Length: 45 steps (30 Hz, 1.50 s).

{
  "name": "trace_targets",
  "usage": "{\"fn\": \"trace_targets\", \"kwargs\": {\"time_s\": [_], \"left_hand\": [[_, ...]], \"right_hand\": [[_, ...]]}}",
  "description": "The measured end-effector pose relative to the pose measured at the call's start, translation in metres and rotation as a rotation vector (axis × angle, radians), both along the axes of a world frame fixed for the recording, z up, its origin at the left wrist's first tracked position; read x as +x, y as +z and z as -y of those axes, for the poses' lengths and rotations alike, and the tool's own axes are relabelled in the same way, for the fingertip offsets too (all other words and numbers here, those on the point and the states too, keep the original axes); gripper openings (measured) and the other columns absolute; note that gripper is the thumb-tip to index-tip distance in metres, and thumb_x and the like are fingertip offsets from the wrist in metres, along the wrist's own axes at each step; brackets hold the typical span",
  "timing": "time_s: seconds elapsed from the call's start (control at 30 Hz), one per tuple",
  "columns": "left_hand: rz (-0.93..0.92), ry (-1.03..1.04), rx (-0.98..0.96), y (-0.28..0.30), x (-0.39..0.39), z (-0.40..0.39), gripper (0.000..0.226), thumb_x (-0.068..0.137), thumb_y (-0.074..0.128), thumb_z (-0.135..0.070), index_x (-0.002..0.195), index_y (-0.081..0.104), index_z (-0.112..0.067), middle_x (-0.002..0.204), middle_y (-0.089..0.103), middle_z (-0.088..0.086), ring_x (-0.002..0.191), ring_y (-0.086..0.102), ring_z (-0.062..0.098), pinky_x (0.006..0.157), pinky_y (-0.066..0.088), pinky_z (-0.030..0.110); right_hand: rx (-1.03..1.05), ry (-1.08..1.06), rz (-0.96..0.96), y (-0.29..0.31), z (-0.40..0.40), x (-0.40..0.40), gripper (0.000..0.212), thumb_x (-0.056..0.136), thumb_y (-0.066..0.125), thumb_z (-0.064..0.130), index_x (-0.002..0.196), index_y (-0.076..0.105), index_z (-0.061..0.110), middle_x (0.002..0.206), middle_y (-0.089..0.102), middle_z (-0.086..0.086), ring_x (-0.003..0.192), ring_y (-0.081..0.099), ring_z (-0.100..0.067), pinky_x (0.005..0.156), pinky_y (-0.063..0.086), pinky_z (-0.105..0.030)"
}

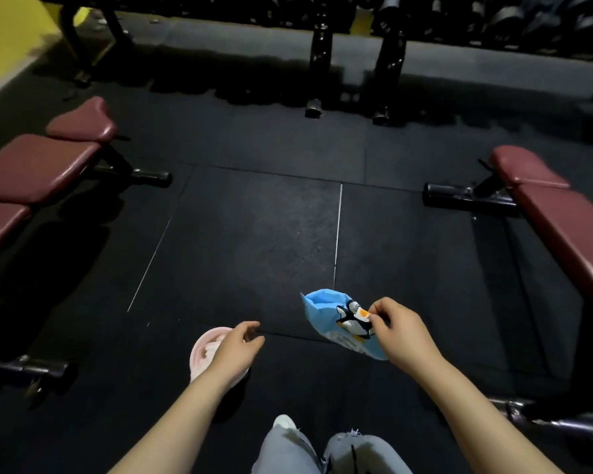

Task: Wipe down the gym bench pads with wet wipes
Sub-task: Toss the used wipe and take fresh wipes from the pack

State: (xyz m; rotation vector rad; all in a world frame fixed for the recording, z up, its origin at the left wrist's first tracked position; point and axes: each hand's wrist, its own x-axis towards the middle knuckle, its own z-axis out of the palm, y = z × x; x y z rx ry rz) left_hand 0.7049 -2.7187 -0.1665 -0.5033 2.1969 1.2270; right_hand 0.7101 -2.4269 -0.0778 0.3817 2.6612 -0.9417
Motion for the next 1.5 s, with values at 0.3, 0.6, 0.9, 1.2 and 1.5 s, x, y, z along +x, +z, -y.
{"fn": "trace_targets", "kwargs": {"time_s": [0.3,0.6,0.9,1.2,1.5], "left_hand": [[0.030,-0.204,0.298,0.054,-0.062,-0.149,0.042,0.096,0.060,-0.038,0.136,0.047,-0.032,0.118,0.060,-0.014,0.102,0.063,0.006,0.088,0.051,0.025],[0.427,-0.019,0.694,0.080,-0.106,-0.298,0.069,0.076,0.064,-0.068,0.131,0.059,-0.028,0.132,0.054,0.001,0.107,0.063,0.031,0.079,0.059,0.043],[0.376,-0.008,0.632,0.088,-0.145,-0.415,0.028,0.089,0.064,-0.027,0.112,0.065,-0.011,0.086,0.074,0.007,0.069,0.070,0.023,0.067,0.056,0.034],[0.289,-0.224,0.623,0.084,-0.212,-0.486,0.032,0.085,0.049,0.001,0.116,0.059,-0.003,0.079,0.062,0.010,0.068,0.052,0.024,0.059,0.051,0.031],[0.319,-0.553,0.580,0.103,-0.303,-0.552,0.023,0.090,0.053,-0.002,0.112,0.061,-0.003,0.083,0.071,0.007,0.068,0.067,0.015,0.058,0.054,0.027]], "right_hand": [[-0.019,-0.131,-0.058,0.015,-0.083,0.001,0.013,0.093,0.054,0.022,0.082,0.056,0.028,0.084,0.061,0.011,0.075,0.056,-0.005,0.060,0.042,-0.022],[0.129,0.025,-0.257,0.034,-0.184,-0.002,0.004,0.093,0.053,0.020,0.095,0.056,0.021,0.097,0.057,0.007,0.094,0.052,-0.014,0.079,0.045,-0.028],[0.312,0.178,-0.409,0.038,-0.256,-0.010,0.020,0.074,0.072,0.008,0.089,0.065,0.019,0.129,0.061,0.002,0.115,0.059,-0.021,0.090,0.048,-0.029],[0.052,-0.248,-0.341,0.012,-0.303,-0.048,0.011,0.095,0.052,0.037,0.099,0.058,0.029,0.143,0.037,0.019,0.134,0.029,0.001,0.108,0.025,-0.014],[0.011,-0.740,-0.142,0.013,-0.329,-0.125,0.053,0.080,0.063,0.055,0.124,0.038,0.039,0.118,0.044,0.024,0.105,0.052,-0.001,0.082,0.047,-0.022]]}}
